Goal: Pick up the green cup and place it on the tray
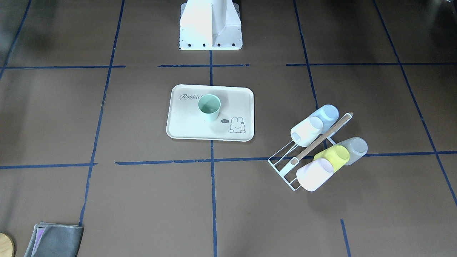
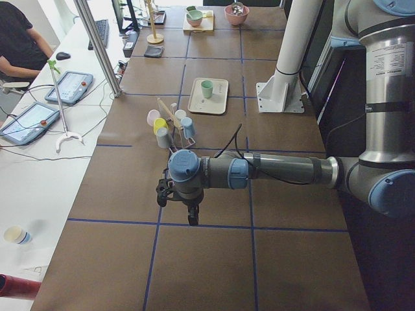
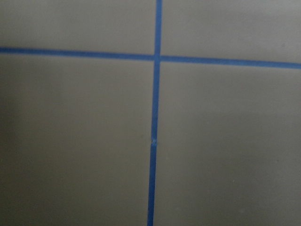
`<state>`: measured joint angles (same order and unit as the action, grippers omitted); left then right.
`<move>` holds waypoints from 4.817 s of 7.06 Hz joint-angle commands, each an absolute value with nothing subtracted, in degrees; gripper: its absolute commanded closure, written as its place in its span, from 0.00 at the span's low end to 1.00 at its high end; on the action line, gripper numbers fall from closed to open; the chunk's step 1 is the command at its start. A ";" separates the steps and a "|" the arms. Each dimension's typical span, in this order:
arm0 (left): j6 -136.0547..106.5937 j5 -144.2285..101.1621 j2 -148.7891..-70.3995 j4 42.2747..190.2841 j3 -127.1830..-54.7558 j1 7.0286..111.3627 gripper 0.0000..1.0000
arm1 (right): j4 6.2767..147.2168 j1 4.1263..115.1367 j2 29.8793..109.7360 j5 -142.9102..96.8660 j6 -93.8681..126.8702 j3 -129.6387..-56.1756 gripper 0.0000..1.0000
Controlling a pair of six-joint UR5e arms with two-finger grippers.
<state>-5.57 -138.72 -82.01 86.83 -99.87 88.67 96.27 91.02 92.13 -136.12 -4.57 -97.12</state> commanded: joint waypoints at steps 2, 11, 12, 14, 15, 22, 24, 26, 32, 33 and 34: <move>-9.32 -138.96 -82.00 86.57 -100.81 88.77 0.00 | 96.50 92.11 92.73 -135.79 -5.45 -94.23 0.00; -8.58 -138.43 -82.35 78.57 -106.00 88.51 0.00 | 95.80 90.26 92.81 -134.74 -4.39 -96.76 0.00; -9.05 -138.43 -84.62 78.57 -105.04 88.24 0.00 | 95.80 89.92 92.81 -134.82 -4.39 -97.03 0.00; -8.44 -138.51 -90.34 78.66 -98.54 88.33 0.00 | 95.89 89.38 92.90 -134.74 -4.31 -98.00 0.00; -8.44 -138.78 -89.66 79.36 -99.57 88.33 0.00 | 95.98 89.38 92.99 -134.65 -4.31 -98.69 0.00; -8.44 -138.34 -89.65 82.62 -97.12 87.02 0.00 | 96.24 87.71 93.25 -133.42 -5.45 -98.96 0.00; -8.44 -138.34 -89.82 82.27 -97.82 86.57 0.00 | 96.42 87.71 93.34 -134.38 -5.27 -98.96 0.00; -8.44 -138.51 -89.56 82.35 -98.43 86.57 0.00 | 96.15 86.84 92.82 -134.12 -4.93 -99.75 0.00; 3.34 -137.73 -88.25 80.68 -95.18 89.21 0.00 | 96.06 86.75 93.16 -134.38 -4.92 -99.67 0.00; 3.34 -137.72 -88.24 80.68 -95.88 90.34 0.00 | 96.06 86.66 92.99 -134.30 -4.83 -99.58 0.00; 3.25 -136.94 -88.42 80.77 -95.28 90.79 0.00 | 96.06 86.66 92.99 -134.21 -4.92 -99.41 0.00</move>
<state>3.28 -137.58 -88.38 80.72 -95.46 89.99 96.07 86.69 93.06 -134.30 -4.87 -99.58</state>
